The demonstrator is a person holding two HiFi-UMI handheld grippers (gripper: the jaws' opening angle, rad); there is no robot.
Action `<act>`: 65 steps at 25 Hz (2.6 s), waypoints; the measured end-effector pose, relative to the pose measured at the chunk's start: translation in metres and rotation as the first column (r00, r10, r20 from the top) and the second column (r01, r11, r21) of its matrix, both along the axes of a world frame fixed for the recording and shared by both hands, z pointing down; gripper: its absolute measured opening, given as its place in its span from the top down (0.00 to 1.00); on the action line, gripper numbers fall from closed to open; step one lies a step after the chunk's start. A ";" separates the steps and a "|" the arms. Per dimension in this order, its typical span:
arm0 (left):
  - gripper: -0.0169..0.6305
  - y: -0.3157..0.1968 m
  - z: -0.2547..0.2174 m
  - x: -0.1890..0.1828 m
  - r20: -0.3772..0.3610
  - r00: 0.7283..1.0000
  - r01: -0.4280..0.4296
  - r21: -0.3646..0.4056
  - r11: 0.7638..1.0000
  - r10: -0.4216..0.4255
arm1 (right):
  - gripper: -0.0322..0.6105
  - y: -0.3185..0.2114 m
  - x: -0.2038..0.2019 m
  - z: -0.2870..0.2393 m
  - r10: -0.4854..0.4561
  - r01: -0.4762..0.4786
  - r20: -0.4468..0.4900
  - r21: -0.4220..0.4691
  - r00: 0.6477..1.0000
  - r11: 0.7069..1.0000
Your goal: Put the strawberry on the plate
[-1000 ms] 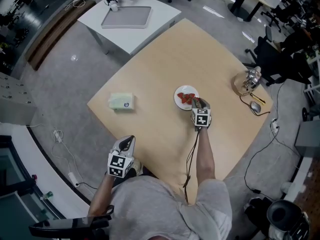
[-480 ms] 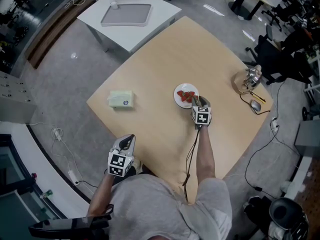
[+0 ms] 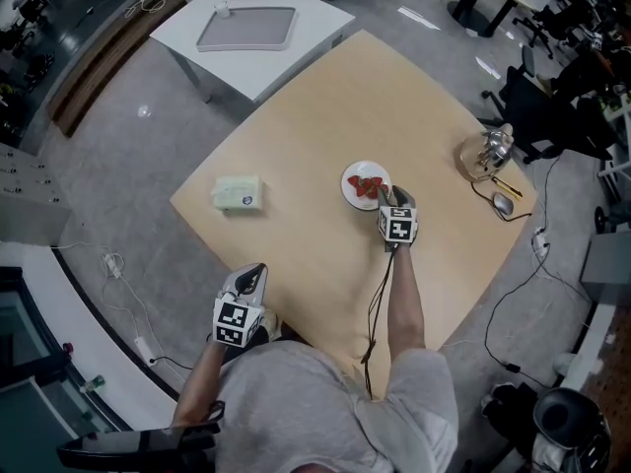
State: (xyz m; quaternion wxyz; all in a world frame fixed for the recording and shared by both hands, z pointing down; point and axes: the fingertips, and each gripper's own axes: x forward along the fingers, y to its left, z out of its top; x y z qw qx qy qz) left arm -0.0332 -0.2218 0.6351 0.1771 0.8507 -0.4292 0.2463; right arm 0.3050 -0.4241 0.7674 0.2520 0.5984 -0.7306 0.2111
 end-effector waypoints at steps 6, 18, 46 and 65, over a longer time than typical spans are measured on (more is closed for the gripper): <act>0.94 0.002 -0.004 0.004 -0.010 1.000 -0.018 0.018 1.000 0.018 | 0.73 0.009 -0.001 -0.010 -0.005 0.005 -0.010 0.015 1.000 1.000; 0.94 0.013 -0.013 -0.005 -0.027 0.997 -0.068 0.047 0.997 0.069 | 0.83 0.040 -0.014 -0.034 0.056 -0.056 -0.001 0.071 0.998 0.996; 0.94 0.055 -0.030 -0.011 -0.115 0.916 -0.368 0.134 0.920 0.383 | 0.94 0.216 -0.031 -0.122 0.331 -0.325 0.011 0.221 0.944 0.919; 0.94 0.113 -0.044 -0.012 -0.149 0.838 -0.492 0.206 0.846 0.524 | 0.94 0.377 -0.079 -0.170 0.482 -0.466 0.038 0.335 0.875 0.819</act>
